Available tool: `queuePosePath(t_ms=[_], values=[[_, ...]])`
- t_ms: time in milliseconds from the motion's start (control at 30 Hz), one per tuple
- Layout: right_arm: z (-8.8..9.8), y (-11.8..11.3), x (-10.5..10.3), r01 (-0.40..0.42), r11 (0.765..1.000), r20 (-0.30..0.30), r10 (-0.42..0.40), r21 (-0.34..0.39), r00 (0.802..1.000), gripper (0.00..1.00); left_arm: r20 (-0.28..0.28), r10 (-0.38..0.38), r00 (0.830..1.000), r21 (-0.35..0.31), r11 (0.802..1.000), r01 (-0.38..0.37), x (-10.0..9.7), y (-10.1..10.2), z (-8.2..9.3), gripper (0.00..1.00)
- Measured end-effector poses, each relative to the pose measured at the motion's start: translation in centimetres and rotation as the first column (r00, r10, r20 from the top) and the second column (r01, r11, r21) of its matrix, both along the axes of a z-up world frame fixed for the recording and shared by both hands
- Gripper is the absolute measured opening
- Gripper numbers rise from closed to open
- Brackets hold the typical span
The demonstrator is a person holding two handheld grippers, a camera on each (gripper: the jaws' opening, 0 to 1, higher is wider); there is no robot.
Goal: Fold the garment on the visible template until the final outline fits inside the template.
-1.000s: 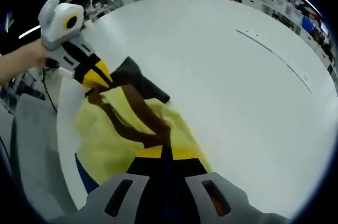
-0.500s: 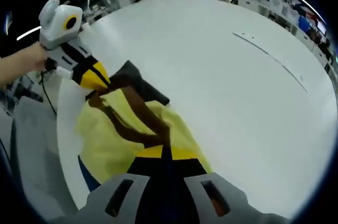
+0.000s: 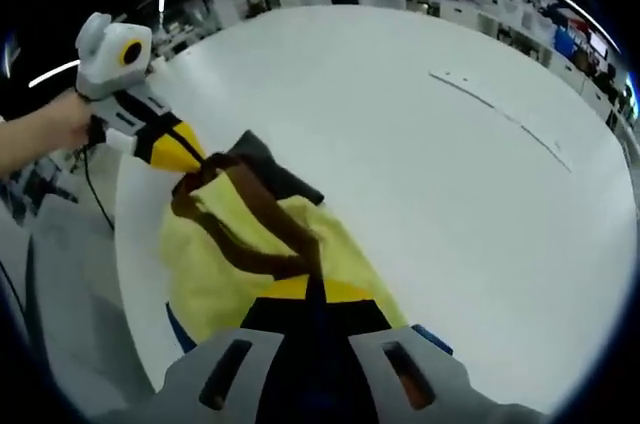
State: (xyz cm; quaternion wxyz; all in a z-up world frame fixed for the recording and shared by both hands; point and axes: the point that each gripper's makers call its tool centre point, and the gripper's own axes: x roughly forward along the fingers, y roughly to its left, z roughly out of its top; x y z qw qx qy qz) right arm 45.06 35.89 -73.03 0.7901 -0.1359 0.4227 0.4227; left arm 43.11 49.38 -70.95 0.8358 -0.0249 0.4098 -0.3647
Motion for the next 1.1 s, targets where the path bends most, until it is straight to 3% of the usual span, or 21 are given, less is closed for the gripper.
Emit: queuePosePath(t_ms=[433,767,1100], values=[[2.3,-0.4,-0.8,-0.015,1.0,0.091,0.015,0.006,0.996,0.03,0.003,-0.003,1.0,-0.005,1.0,0.003,-0.8,-0.3,1.2,0.0],[4.4,-0.3,-1.9,-0.038,0.999,0.197,0.03,0.036,0.98,0.03,0.016,0.002,1.0,-0.02,1.0,-0.002,-1.9,-0.2,2.5,0.0],[6.4,-0.7,-3.1,-0.02,0.998,0.277,0.004,0.056,0.961,0.03,0.074,-0.002,0.997,-0.055,0.998,0.006,-3.0,-0.8,5.6,0.0]])
